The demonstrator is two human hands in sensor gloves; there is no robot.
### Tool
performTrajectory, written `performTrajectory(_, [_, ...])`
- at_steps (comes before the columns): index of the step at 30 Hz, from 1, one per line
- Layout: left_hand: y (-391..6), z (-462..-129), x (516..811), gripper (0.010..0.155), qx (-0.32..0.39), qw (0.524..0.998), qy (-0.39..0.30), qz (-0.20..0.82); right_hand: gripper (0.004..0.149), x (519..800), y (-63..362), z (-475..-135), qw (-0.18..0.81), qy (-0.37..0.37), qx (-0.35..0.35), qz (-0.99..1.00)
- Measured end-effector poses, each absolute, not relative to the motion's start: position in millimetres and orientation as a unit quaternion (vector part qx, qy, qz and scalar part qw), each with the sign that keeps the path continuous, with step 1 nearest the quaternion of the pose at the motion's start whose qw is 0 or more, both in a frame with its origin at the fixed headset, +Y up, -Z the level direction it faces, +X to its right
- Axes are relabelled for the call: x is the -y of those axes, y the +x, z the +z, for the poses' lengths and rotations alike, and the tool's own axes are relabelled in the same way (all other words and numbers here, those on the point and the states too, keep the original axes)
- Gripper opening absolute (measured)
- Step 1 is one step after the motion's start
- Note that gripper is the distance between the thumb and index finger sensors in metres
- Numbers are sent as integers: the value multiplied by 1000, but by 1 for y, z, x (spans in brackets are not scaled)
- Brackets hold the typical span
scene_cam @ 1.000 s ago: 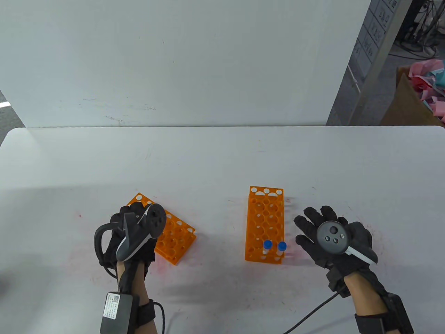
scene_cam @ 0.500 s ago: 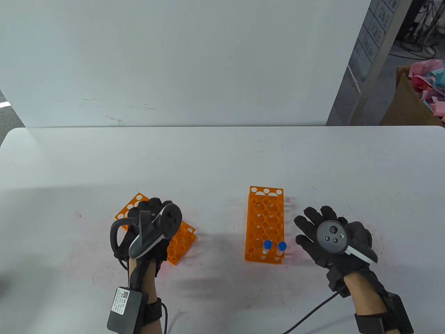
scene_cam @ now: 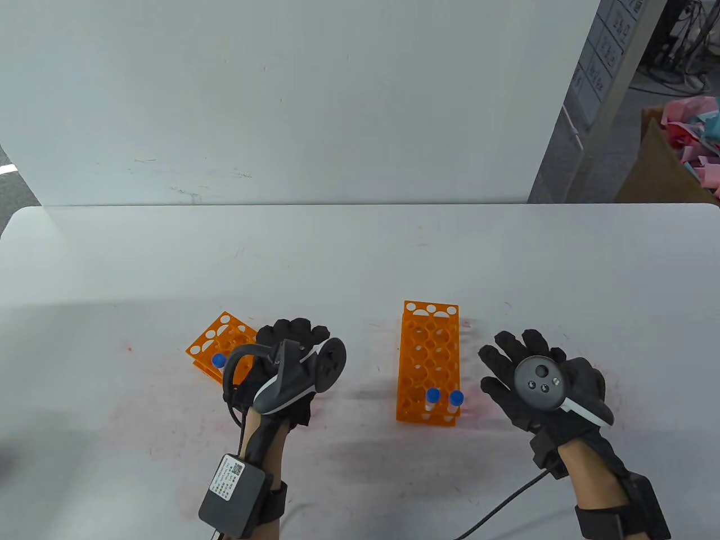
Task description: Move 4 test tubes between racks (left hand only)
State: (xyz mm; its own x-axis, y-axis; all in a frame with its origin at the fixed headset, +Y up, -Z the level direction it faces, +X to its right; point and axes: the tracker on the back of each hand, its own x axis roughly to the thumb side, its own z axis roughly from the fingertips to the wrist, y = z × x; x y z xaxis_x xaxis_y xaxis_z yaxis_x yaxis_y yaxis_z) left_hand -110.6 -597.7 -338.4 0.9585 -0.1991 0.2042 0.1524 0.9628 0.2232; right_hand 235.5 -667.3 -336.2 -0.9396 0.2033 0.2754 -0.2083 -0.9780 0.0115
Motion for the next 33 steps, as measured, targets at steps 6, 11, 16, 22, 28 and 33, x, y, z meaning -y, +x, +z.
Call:
performTrajectory(6, [-91,-336,591,46,150,980,112,-69,60,667,237,-336,106,139,9,985])
performTrajectory(11, [-77,-341,590,47,183,977,104,-18,59,666,238,-336,108,137,12,985])
performTrajectory(16, [-56,-346,594,47,213,971,108,-15,60,666,238,-336,108,136,9,985])
performTrajectory(22, [-41,-346,596,47,240,963,124,5,60,665,241,-337,109,132,9,985])
performTrajectory(28, [-32,-347,602,46,252,959,131,16,60,665,241,-337,107,133,7,985])
performTrajectory(33, [-24,-347,607,46,265,955,132,20,60,665,241,-337,109,132,8,985])
